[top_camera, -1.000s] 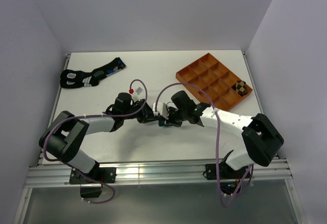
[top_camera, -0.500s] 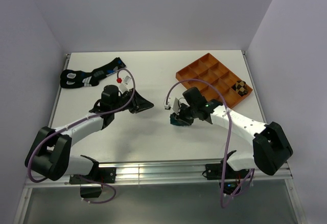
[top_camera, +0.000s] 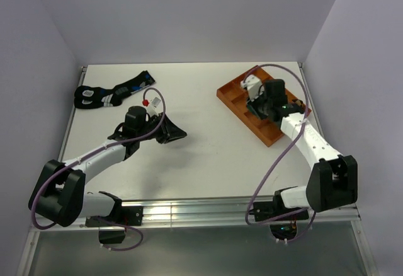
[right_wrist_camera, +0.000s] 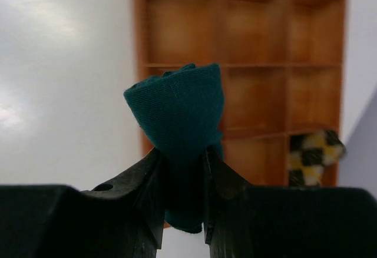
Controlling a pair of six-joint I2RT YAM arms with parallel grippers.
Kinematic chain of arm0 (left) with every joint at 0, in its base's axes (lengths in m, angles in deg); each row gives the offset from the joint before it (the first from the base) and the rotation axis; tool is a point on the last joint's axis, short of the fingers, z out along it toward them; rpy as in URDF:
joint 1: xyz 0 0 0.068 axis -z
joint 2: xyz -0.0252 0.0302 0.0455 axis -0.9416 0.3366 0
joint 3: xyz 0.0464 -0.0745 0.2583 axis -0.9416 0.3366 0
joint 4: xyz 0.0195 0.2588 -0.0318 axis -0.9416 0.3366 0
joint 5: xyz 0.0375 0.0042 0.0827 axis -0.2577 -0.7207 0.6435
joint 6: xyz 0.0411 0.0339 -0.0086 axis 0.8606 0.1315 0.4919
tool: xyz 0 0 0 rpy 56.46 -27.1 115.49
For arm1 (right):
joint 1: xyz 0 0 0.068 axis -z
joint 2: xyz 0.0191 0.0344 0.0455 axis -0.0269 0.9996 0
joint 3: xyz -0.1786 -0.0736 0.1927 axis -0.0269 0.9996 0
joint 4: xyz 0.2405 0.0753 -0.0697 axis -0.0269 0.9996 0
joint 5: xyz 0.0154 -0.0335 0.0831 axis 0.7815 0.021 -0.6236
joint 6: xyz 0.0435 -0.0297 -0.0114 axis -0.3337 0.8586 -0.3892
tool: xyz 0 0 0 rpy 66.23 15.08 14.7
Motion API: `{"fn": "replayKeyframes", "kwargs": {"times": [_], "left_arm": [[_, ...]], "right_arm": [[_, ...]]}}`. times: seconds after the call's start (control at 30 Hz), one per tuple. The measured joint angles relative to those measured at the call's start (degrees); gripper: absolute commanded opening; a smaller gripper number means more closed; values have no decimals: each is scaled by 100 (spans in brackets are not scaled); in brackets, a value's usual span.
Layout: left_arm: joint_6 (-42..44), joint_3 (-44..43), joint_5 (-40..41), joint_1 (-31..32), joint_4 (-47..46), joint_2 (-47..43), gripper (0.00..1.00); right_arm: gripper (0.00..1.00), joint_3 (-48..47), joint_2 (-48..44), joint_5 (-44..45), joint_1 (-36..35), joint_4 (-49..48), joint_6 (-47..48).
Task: Roll the socks
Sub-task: Place the sock in the storage box.
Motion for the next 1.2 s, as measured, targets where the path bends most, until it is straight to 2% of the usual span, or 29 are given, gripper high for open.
{"fn": "replayKeyframes", "kwargs": {"times": [0.17, 0.5, 0.87, 1.2], "left_arm": [[7, 0, 87, 0, -2, -31, 29], [-140, 424, 433, -4, -866, -173, 29], [-103, 431, 378, -7, -1373, 28, 29], [-2, 431, 378, -7, -1377, 55, 29]], "right_arm": [[0, -374, 446, 321, 905, -254, -11], [0, -791, 1526, 953, 1698, -809, -85], [0, -372, 1572, 1255, 2258, -1419, 11], [0, 369, 1462, 874, 2262, -1694, 138]]}}
